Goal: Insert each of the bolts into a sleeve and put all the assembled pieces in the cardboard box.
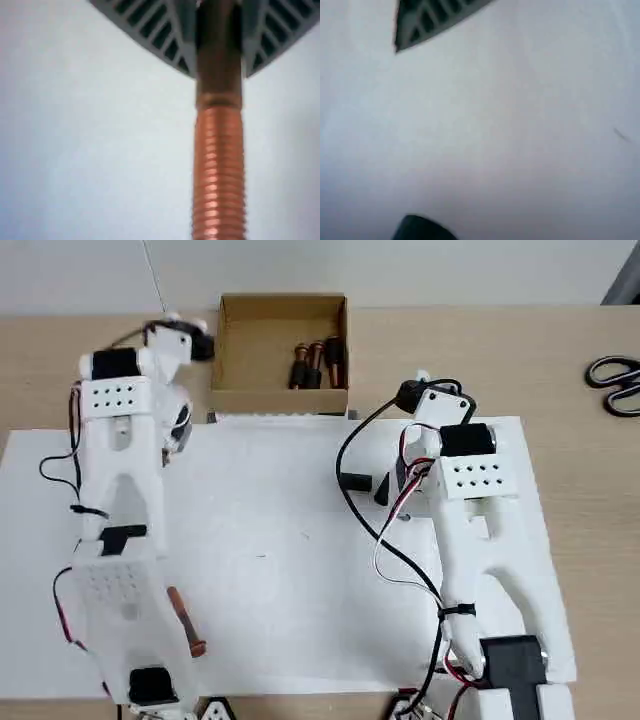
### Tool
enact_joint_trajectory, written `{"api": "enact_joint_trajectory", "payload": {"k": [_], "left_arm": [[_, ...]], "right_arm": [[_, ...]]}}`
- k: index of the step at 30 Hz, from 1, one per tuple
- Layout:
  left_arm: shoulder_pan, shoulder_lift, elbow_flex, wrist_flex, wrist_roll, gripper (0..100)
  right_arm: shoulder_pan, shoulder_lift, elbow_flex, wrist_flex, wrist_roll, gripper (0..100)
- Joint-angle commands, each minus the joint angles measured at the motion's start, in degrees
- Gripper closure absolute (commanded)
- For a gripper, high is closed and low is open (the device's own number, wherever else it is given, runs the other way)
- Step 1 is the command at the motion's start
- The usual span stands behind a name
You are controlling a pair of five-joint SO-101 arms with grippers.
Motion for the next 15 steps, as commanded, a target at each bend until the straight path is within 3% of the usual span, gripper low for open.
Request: {"api": "enact_joint_trajectory", "payload": {"k": [1, 6, 9, 15], "left_arm": [[1.1, -8.1, 2.5, 0.7, 19.5, 99], [0.9, -10.5, 7.7, 0.4, 23.9, 99], [0.9, -10.8, 8.8, 0.4, 31.6, 99], [0.9, -10.5, 9.5, 0.4, 70.3, 99]], "right_arm": [[0.6, -1.8, -0.3, -0.7, 0.6, 76.8], [0.6, -1.9, -0.3, -0.7, 0.6, 76.8], [0.6, -2.0, -0.3, -0.7, 0.6, 76.8], [0.6, -1.9, -0.3, -0.7, 0.6, 76.8]]}}
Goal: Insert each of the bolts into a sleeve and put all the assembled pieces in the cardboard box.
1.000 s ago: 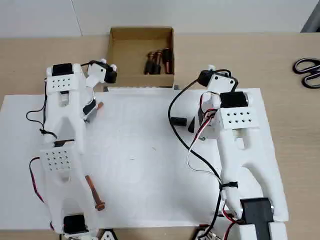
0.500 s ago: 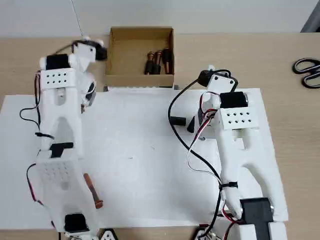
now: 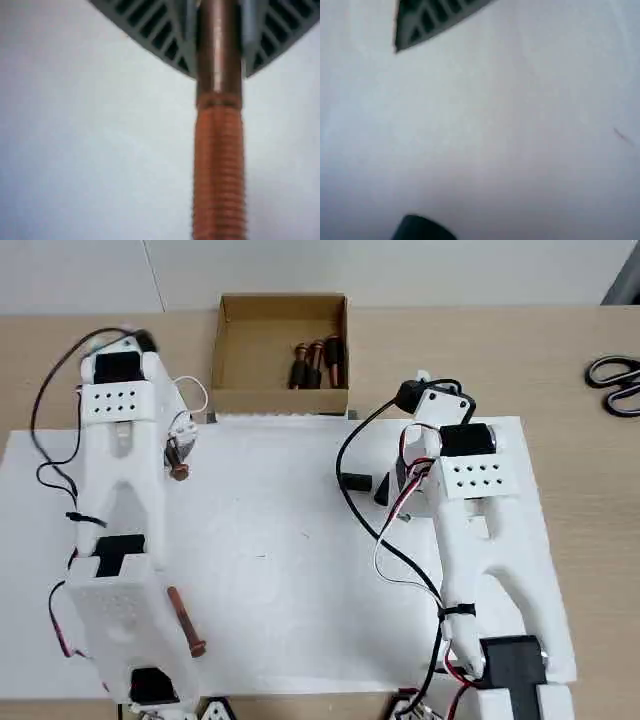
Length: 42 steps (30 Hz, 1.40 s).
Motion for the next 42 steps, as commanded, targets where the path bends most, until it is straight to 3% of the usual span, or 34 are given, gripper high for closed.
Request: {"api": "enact_joint_trajectory", "payload": {"k": [1, 6, 16, 42], "left_arm": [[0.3, -4.2, 0.3, 0.3, 24.8, 99], [0.5, -4.1, 1.7, -0.4, 43.1, 99], [0.6, -4.1, 7.9, -0.6, 52.7, 99], [-2.0, -1.1, 8.1, -0.4, 49.1, 99]], "right_arm": [[0.6, -1.9, -0.3, -0.7, 0.6, 76.8], [0.7, -1.9, -0.3, -0.7, 0.6, 76.8], [0.7, -1.9, -0.3, -0.7, 0.6, 76.8], [0.7, -2.1, -0.3, -0.7, 0.7, 76.8]]}}
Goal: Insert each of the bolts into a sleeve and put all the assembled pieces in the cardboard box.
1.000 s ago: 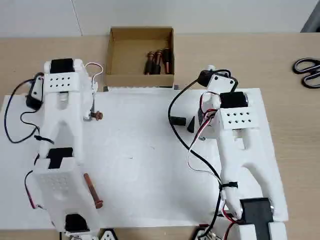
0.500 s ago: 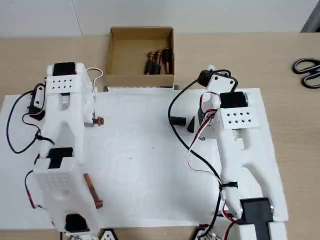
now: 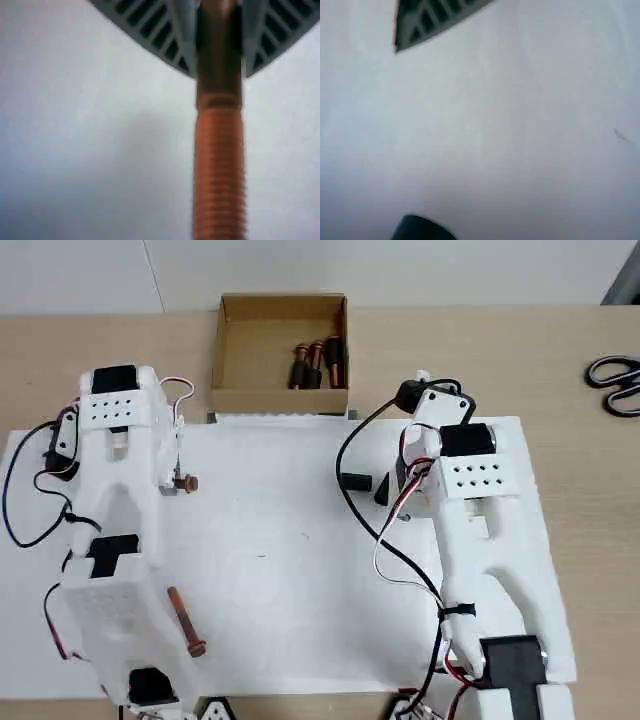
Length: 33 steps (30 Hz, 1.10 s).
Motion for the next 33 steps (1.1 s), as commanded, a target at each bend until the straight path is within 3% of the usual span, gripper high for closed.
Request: {"api": "enact_joint_trajectory", "payload": {"k": [1, 8, 13, 16, 23, 30, 33], "left_arm": [[0.3, -1.1, 0.0, -0.2, 0.2, 99], [0.4, -1.1, 0.2, 0.0, -0.1, 96], [0.6, -1.1, 0.2, 0.0, -3.0, 74], [0.5, -1.1, 0.2, 0.2, -7.1, 67], [0.3, -1.5, 0.0, 0.1, -14.4, 67], [-4.4, -1.7, 0.1, 1.1, -28.5, 67], [-5.9, -1.7, 0.1, 1.1, -29.4, 67]], "right_arm": [[0.7, -2.1, -0.3, -0.7, 0.6, 76.8], [0.7, -2.2, -0.3, -0.7, 0.6, 76.8], [0.7, -2.3, -0.4, -0.7, 0.6, 76.8], [0.7, -2.3, -0.4, -0.7, 0.6, 76.8], [0.7, -2.1, -0.4, -1.6, 0.6, 76.8], [0.7, -2.3, -0.5, -2.2, 0.7, 76.8], [0.7, -2.3, -0.5, -1.9, 2.3, 76.8]]}}
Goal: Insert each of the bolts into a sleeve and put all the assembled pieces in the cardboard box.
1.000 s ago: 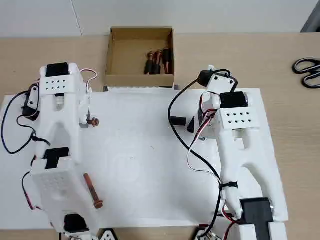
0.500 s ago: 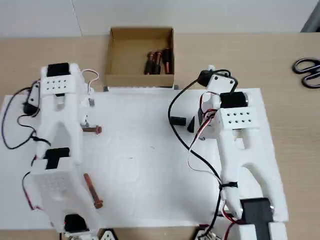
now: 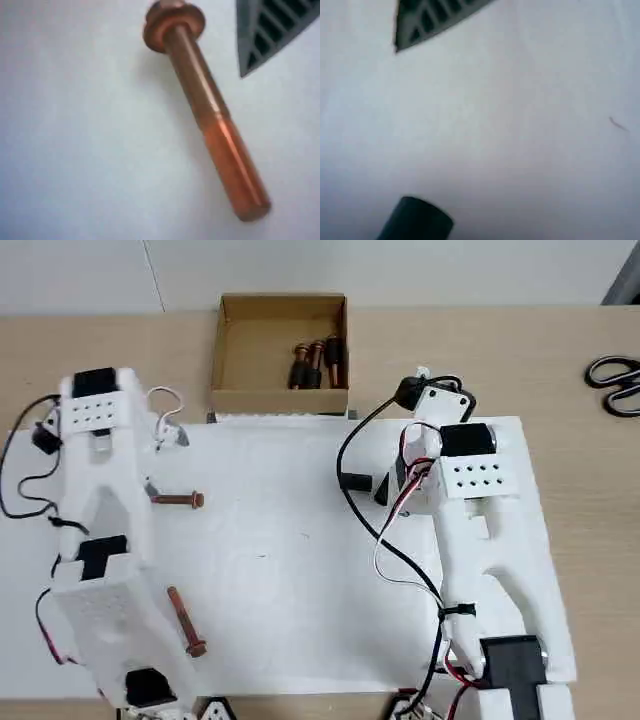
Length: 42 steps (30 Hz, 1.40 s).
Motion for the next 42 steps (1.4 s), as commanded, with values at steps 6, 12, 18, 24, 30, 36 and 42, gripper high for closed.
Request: {"api": "enact_joint_trajectory", "payload": {"k": [6, 12, 18, 24, 30, 36, 42], "left_arm": [[-2.8, -1.8, -0.5, 1.2, -1.4, 67], [-2.8, -1.8, -0.7, 1.2, -3.5, 67], [-3.4, -1.3, 1.7, 1.2, -25.8, 70], [-3.8, -1.8, 2.1, 1.1, -55.7, 84], [-3.8, -1.8, 2.1, 0.2, -77.3, 89], [-3.7, -1.8, 0.0, -1.6, -95.8, 99], [-3.4, -1.8, -3.2, 1.1, -110.0, 99]], "right_arm": [[0.7, -2.3, -0.6, -0.7, 3.8, 76.8], [0.7, -2.3, -0.6, -0.7, 3.8, 76.8], [0.7, -2.2, -2.1, -4.4, 9.9, 76.8], [0.7, -1.9, -4.8, -4.9, 26.5, 76.8], [0.5, -2.0, -4.9, -8.7, 38.9, 76.8], [0.3, -1.8, -4.7, -10.7, 45.4, 76.8], [-0.6, 1.1, -3.9, -10.7, 50.9, 76.6]]}}
